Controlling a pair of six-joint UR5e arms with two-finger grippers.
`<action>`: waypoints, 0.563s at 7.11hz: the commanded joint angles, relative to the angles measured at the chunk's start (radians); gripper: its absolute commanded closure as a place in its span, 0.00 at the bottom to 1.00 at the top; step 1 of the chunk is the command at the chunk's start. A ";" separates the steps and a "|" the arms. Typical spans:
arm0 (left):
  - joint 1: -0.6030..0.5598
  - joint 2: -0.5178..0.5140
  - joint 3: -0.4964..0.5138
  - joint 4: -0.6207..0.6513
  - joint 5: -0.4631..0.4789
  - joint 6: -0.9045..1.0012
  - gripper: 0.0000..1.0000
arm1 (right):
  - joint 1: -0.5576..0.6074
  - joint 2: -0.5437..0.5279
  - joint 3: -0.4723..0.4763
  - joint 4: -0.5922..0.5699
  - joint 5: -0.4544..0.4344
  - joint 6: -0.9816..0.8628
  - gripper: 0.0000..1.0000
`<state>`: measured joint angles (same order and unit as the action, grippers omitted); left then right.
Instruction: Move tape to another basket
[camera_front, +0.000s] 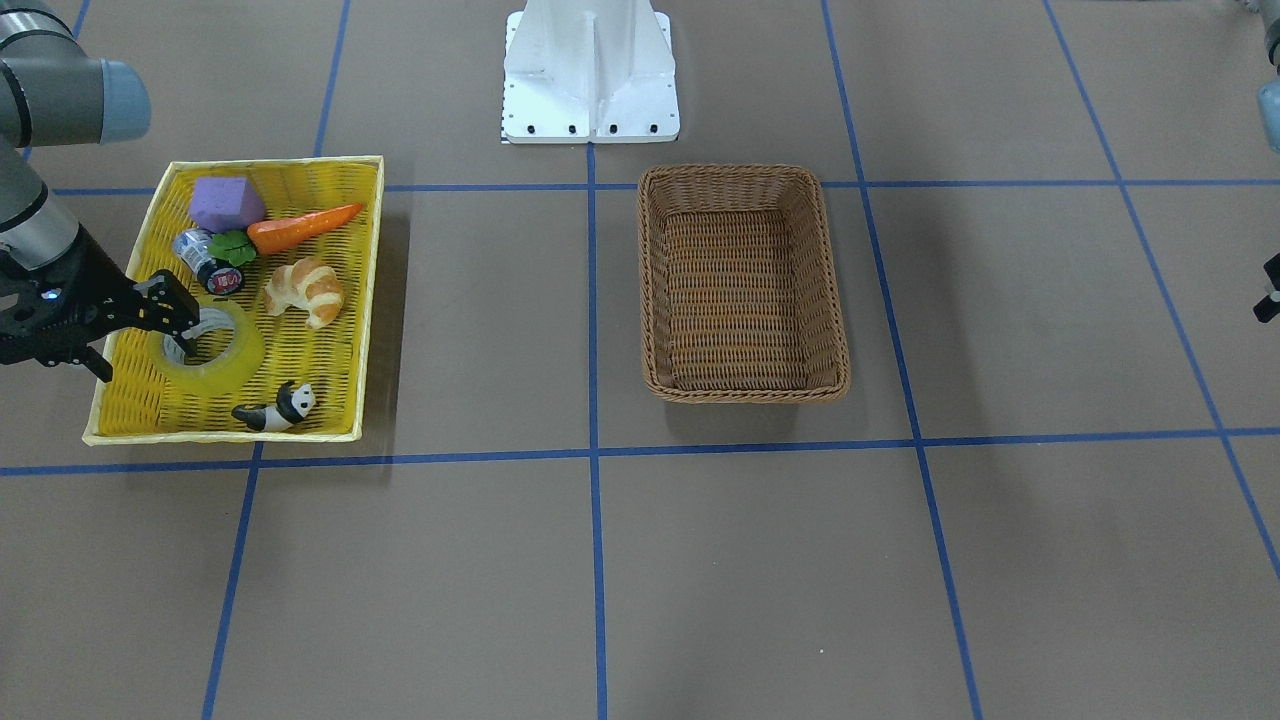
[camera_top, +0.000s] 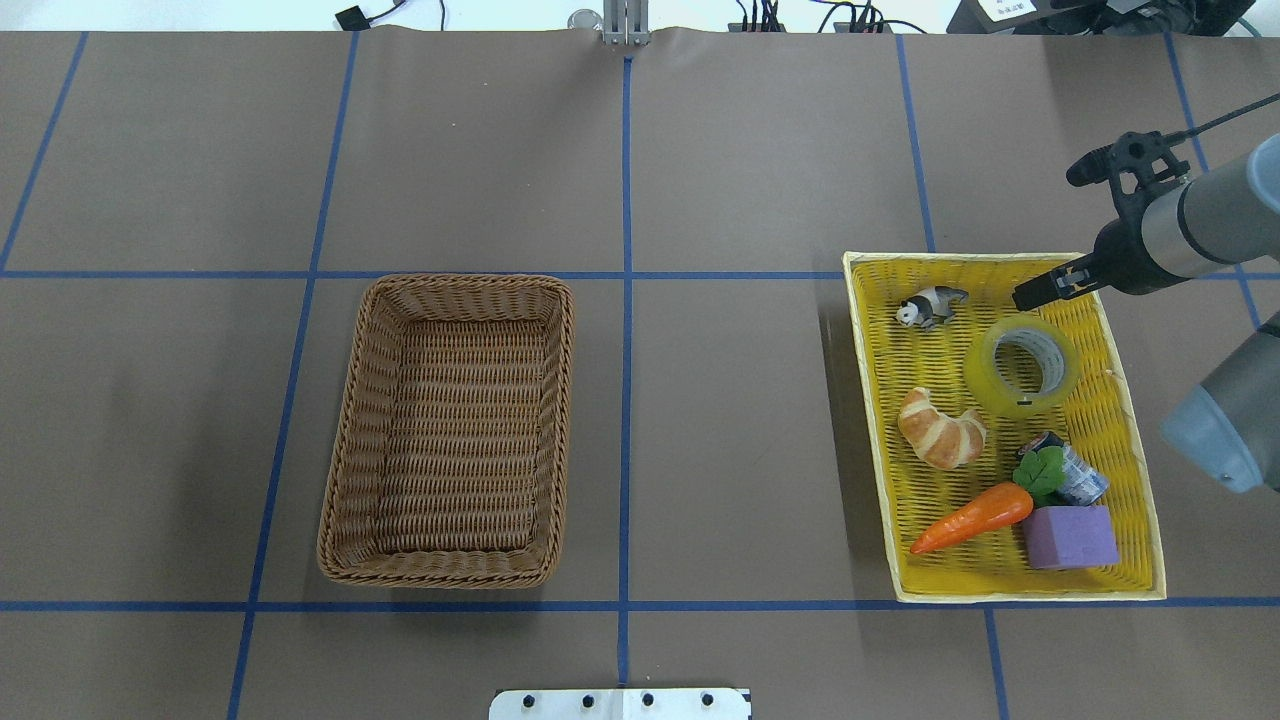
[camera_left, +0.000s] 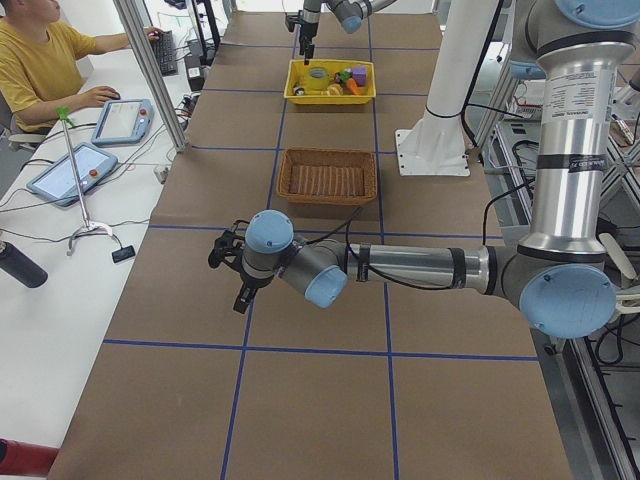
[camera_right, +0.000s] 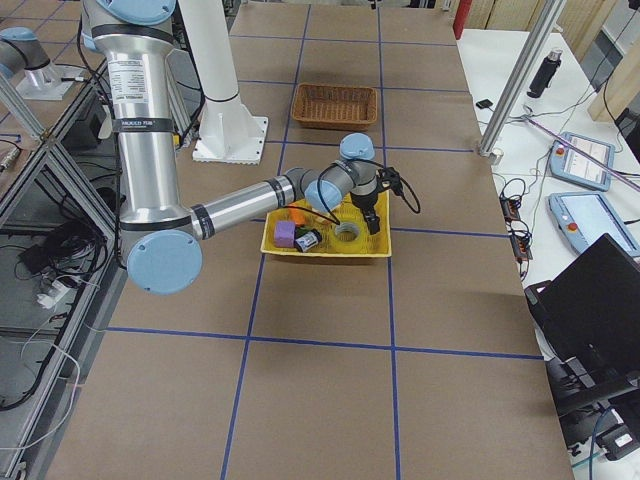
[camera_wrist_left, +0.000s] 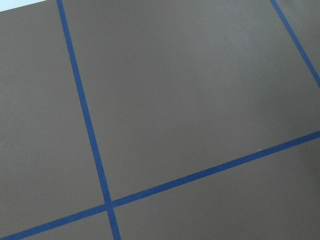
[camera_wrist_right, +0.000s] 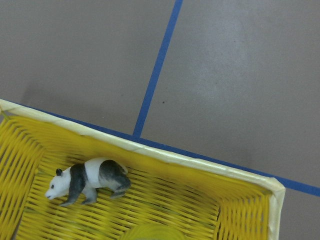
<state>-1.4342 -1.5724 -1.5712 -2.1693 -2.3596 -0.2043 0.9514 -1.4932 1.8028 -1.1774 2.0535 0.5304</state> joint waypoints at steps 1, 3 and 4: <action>0.001 0.000 0.002 -0.007 -0.001 -0.001 0.01 | -0.003 0.004 -0.043 0.002 0.002 -0.067 0.18; 0.001 0.000 0.002 -0.007 -0.001 -0.001 0.01 | -0.026 0.008 -0.068 0.002 0.001 -0.091 0.22; 0.001 0.000 0.002 -0.007 0.000 -0.001 0.01 | -0.037 0.005 -0.068 -0.001 -0.001 -0.093 0.25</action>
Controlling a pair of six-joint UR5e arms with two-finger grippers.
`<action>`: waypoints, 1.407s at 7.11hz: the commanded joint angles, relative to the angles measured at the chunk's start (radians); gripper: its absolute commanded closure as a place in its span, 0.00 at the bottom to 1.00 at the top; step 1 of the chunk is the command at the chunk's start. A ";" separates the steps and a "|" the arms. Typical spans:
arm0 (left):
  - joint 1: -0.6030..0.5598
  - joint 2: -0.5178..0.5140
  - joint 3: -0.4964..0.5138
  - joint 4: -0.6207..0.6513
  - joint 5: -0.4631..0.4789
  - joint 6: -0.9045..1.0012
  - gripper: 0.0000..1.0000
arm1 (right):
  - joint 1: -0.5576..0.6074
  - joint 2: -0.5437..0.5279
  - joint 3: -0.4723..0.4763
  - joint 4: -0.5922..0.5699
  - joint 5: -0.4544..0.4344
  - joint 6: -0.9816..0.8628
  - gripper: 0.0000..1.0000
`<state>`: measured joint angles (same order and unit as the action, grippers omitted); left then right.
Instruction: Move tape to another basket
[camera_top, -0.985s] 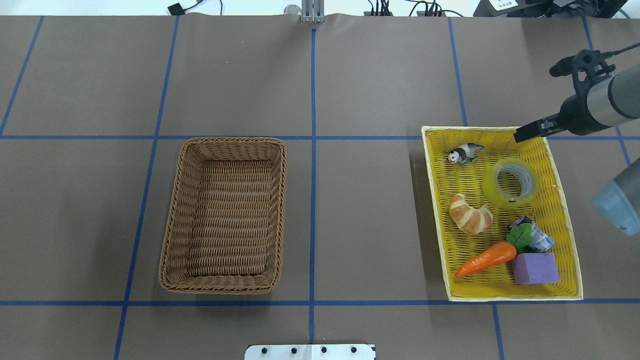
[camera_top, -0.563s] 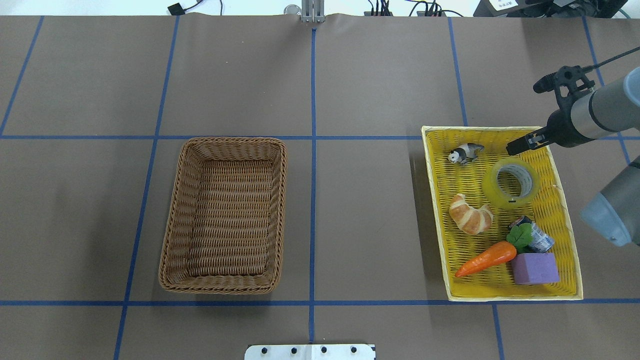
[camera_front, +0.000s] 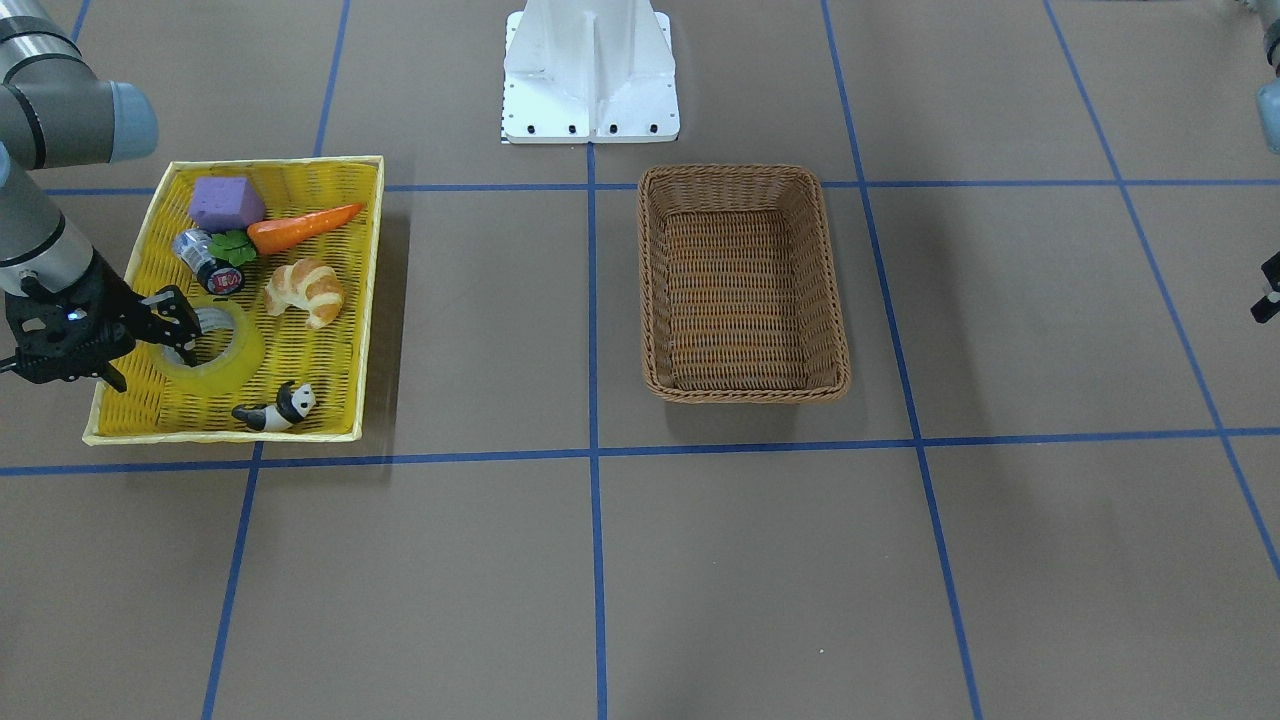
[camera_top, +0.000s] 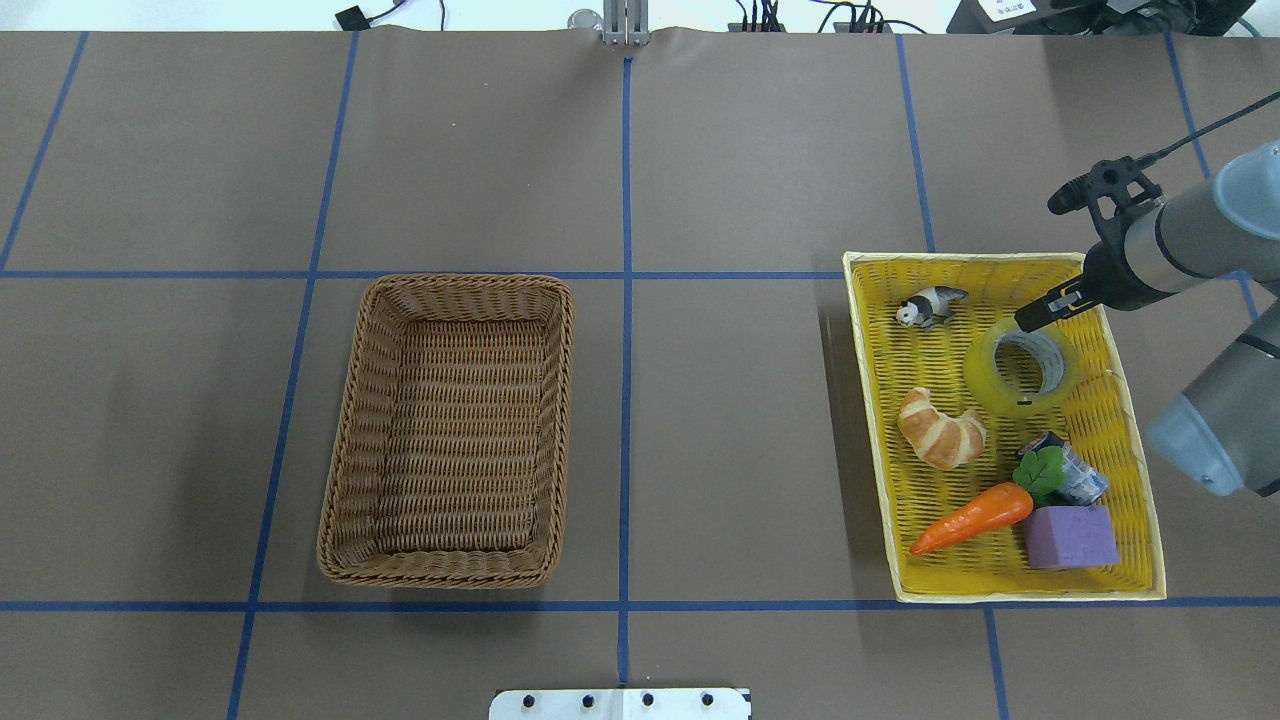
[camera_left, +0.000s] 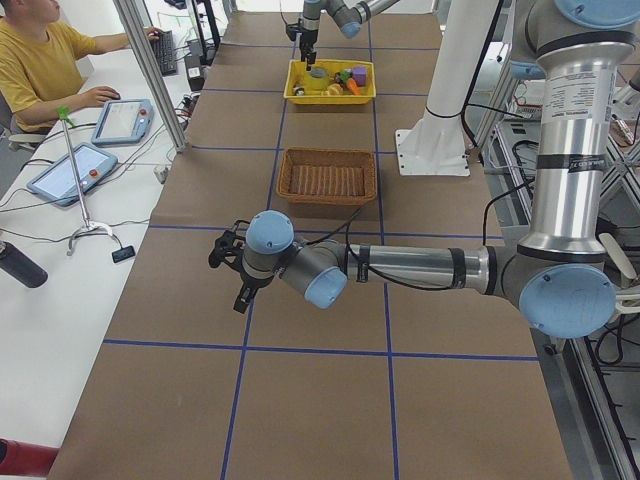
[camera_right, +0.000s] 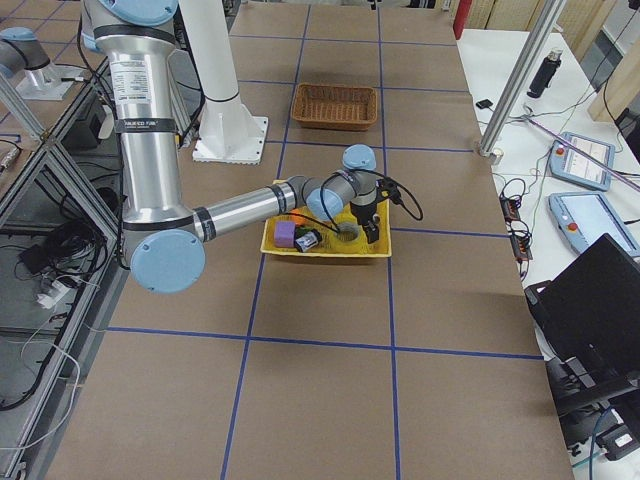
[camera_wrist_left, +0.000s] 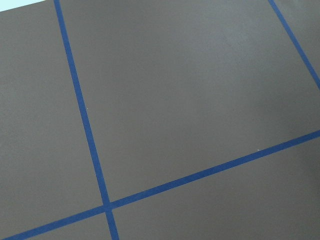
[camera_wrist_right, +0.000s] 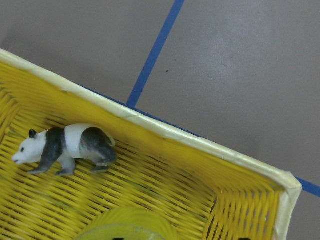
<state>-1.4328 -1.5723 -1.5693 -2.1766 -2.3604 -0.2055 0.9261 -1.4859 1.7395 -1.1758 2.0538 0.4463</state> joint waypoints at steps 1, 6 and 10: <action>0.000 0.000 -0.001 0.000 0.001 0.000 0.01 | -0.016 -0.010 -0.005 -0.002 -0.001 -0.020 0.30; 0.000 0.002 0.000 0.000 0.000 0.000 0.01 | -0.019 -0.017 0.000 -0.005 -0.004 -0.060 1.00; 0.000 0.003 -0.005 0.000 -0.002 -0.002 0.01 | 0.049 -0.005 0.058 -0.018 0.029 -0.064 1.00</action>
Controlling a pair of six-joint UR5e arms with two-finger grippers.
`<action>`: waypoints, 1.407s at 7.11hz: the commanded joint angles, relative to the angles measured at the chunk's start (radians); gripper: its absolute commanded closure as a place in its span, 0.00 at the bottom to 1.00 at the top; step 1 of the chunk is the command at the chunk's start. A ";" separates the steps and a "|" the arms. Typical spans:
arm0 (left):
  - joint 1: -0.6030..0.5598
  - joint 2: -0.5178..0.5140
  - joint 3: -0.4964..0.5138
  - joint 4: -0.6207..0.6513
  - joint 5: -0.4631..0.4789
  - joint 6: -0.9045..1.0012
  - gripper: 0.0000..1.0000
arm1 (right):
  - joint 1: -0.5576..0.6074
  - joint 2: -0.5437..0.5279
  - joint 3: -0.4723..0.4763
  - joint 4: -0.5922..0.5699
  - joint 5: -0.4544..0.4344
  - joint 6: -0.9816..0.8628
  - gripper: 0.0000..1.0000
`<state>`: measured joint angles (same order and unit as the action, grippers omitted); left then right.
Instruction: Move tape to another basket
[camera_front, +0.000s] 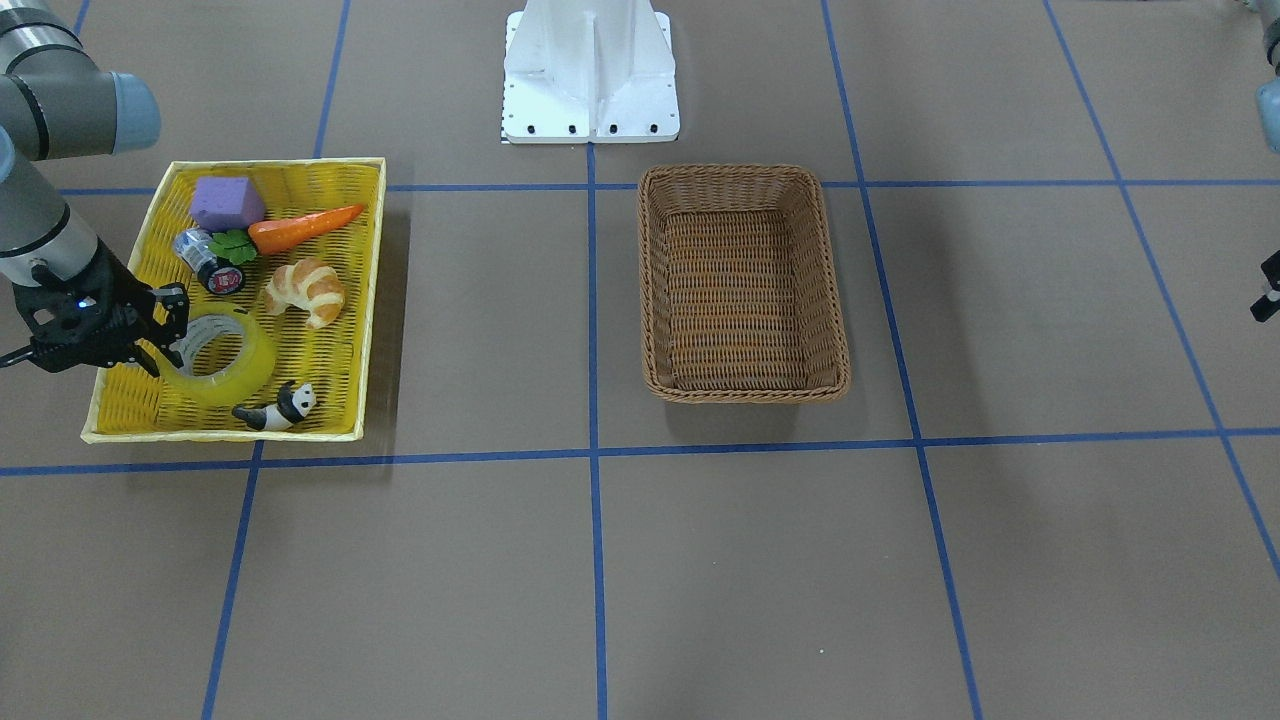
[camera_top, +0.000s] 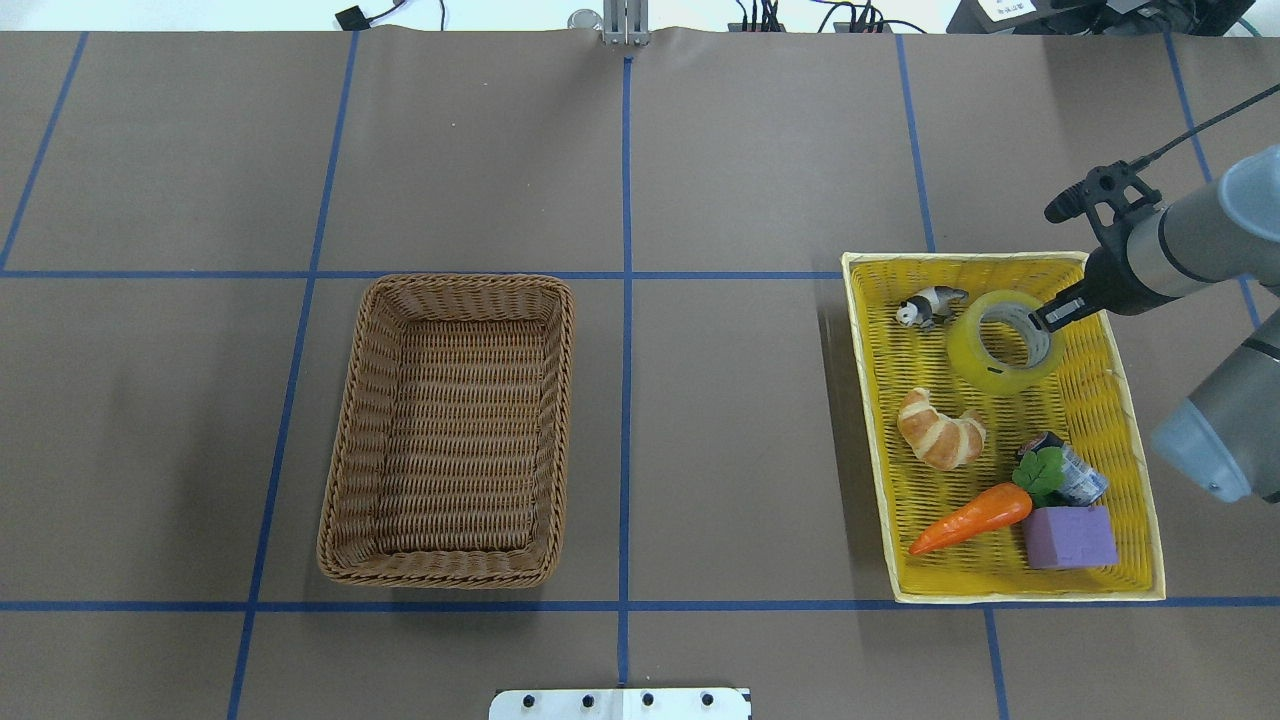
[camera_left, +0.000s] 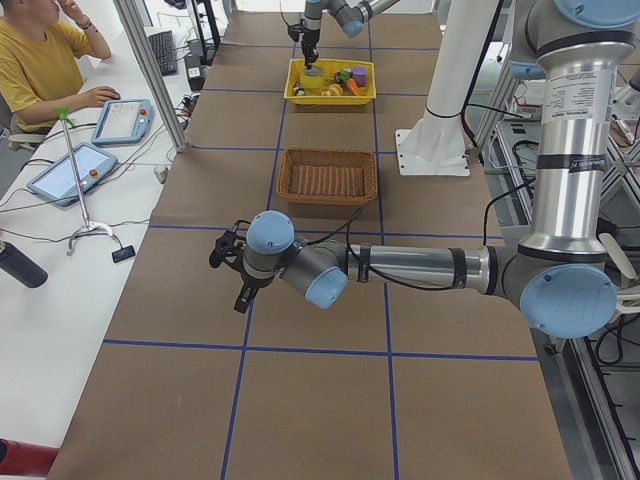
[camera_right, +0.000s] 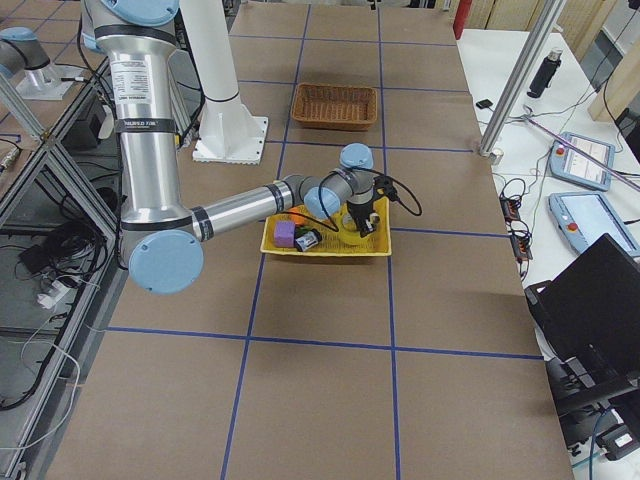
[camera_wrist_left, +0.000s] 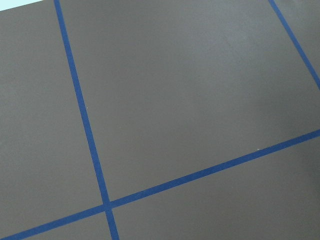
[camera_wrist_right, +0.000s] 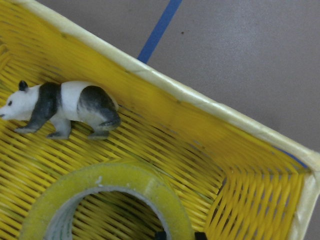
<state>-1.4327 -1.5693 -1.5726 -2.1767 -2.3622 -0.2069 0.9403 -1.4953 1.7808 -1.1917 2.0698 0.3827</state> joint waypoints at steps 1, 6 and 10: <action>0.000 0.000 -0.003 0.000 0.000 -0.002 0.01 | 0.093 0.006 0.035 0.001 0.098 0.001 1.00; 0.125 -0.116 -0.034 -0.133 0.018 -0.372 0.01 | 0.062 0.214 0.045 -0.003 0.063 0.339 1.00; 0.338 -0.314 -0.108 -0.140 0.078 -0.725 0.01 | -0.092 0.354 0.045 0.012 -0.060 0.568 1.00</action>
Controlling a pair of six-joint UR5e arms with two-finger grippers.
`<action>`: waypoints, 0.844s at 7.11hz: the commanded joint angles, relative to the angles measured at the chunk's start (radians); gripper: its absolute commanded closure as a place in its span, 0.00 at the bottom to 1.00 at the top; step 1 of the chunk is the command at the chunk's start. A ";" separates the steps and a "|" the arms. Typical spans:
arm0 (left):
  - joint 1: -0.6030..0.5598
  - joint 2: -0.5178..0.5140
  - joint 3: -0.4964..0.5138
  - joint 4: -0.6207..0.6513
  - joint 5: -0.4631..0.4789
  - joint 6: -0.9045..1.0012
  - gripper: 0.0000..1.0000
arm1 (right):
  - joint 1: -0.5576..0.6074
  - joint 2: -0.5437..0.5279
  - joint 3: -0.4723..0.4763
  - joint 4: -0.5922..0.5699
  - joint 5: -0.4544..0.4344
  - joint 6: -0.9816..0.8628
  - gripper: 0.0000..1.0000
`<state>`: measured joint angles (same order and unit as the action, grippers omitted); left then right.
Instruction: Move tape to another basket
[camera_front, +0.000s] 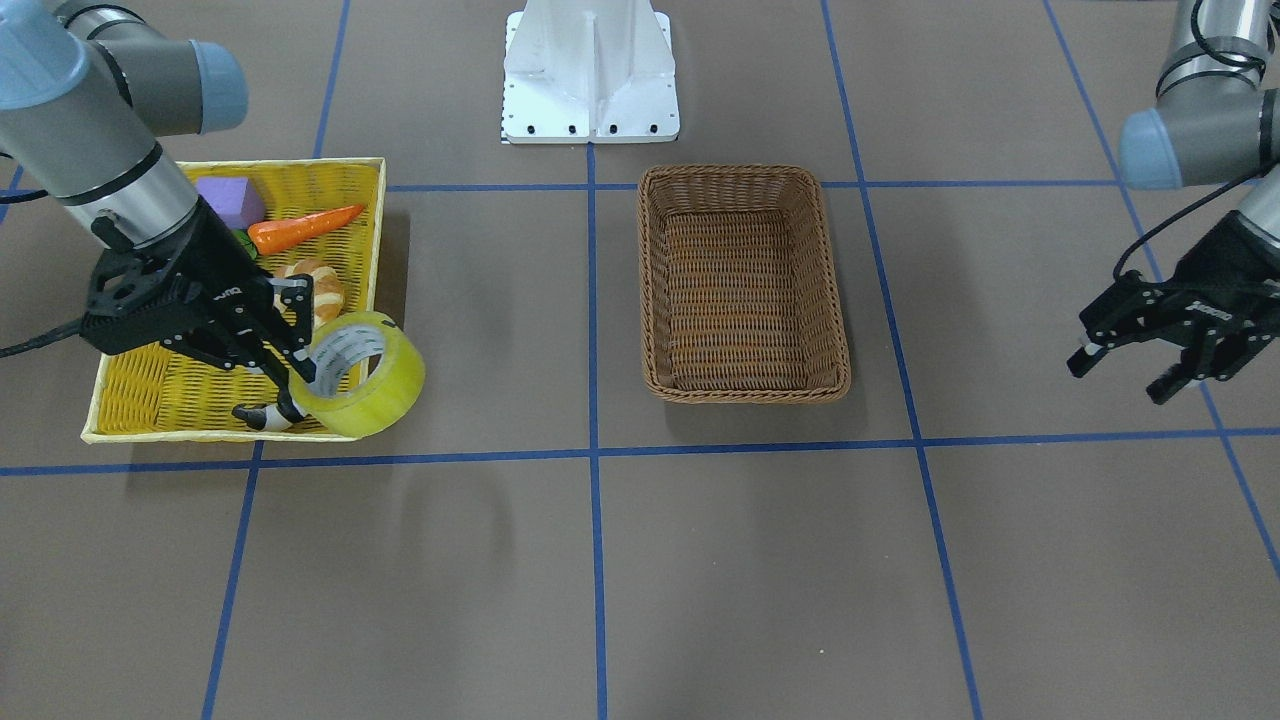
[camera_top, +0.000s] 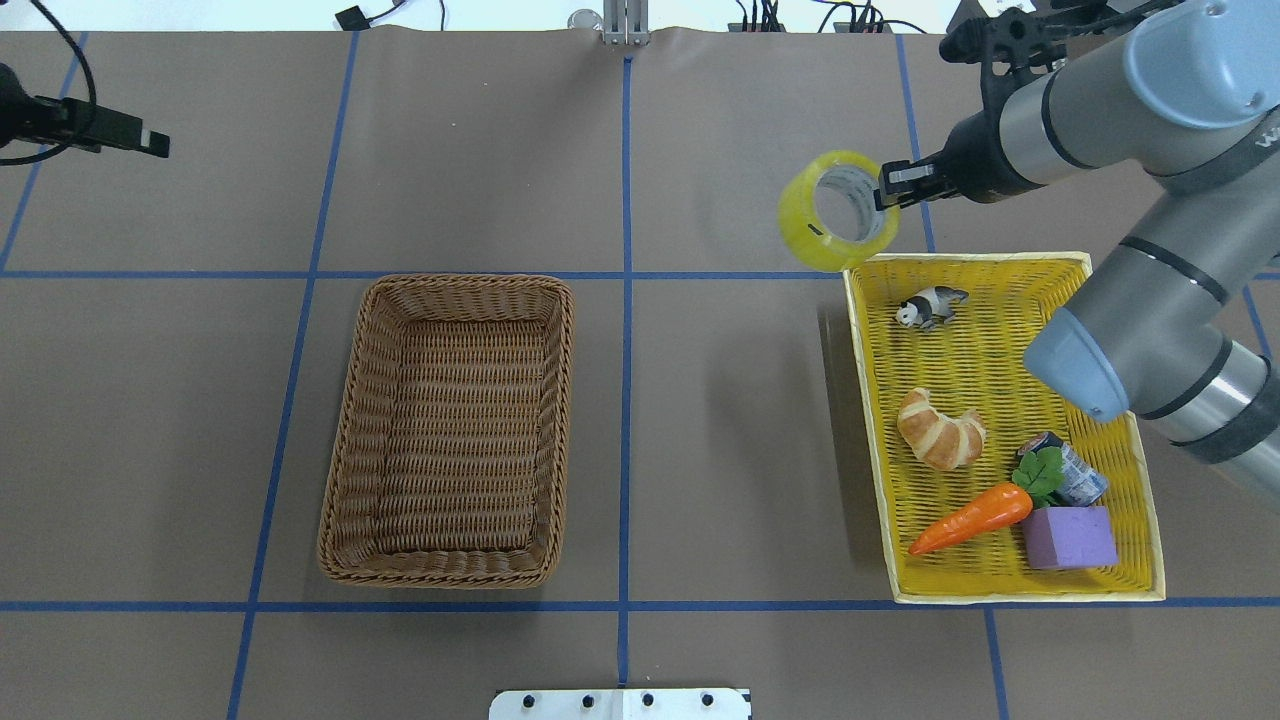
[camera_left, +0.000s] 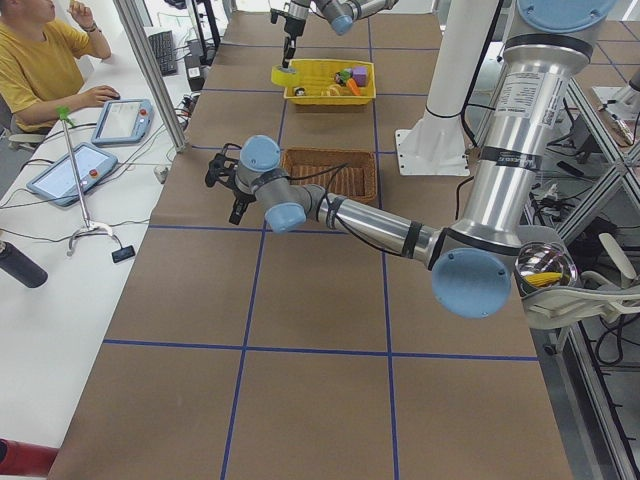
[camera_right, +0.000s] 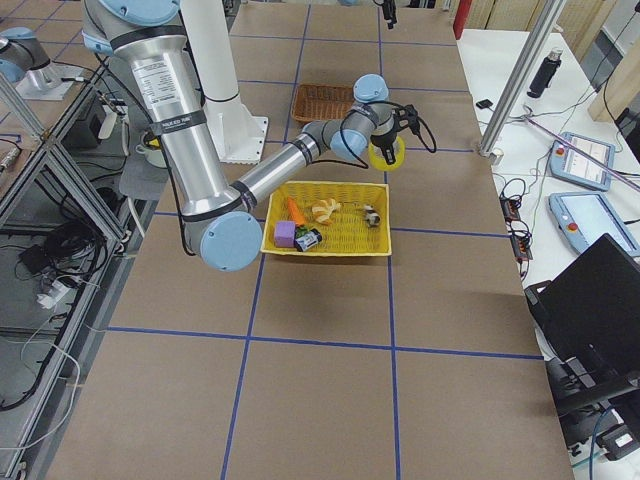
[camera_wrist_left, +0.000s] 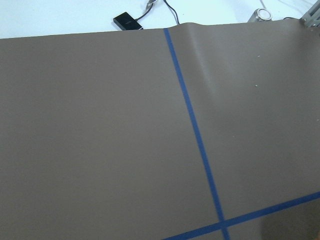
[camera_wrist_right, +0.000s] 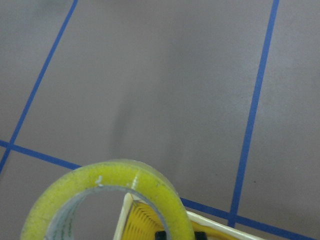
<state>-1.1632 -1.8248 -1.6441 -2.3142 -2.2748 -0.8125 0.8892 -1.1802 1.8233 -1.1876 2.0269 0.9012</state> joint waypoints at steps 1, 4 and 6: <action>0.130 -0.101 -0.077 -0.004 -0.002 -0.229 0.01 | -0.071 0.071 0.010 0.009 -0.039 0.097 1.00; 0.250 -0.157 -0.141 -0.092 0.005 -0.401 0.01 | -0.182 0.172 0.005 0.029 -0.157 0.176 1.00; 0.327 -0.171 -0.135 -0.267 0.006 -0.535 0.01 | -0.210 0.174 0.002 0.121 -0.175 0.224 1.00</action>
<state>-0.8795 -1.9833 -1.7825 -2.4783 -2.2700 -1.2631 0.6981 -1.0112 1.8260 -1.1111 1.8630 1.0878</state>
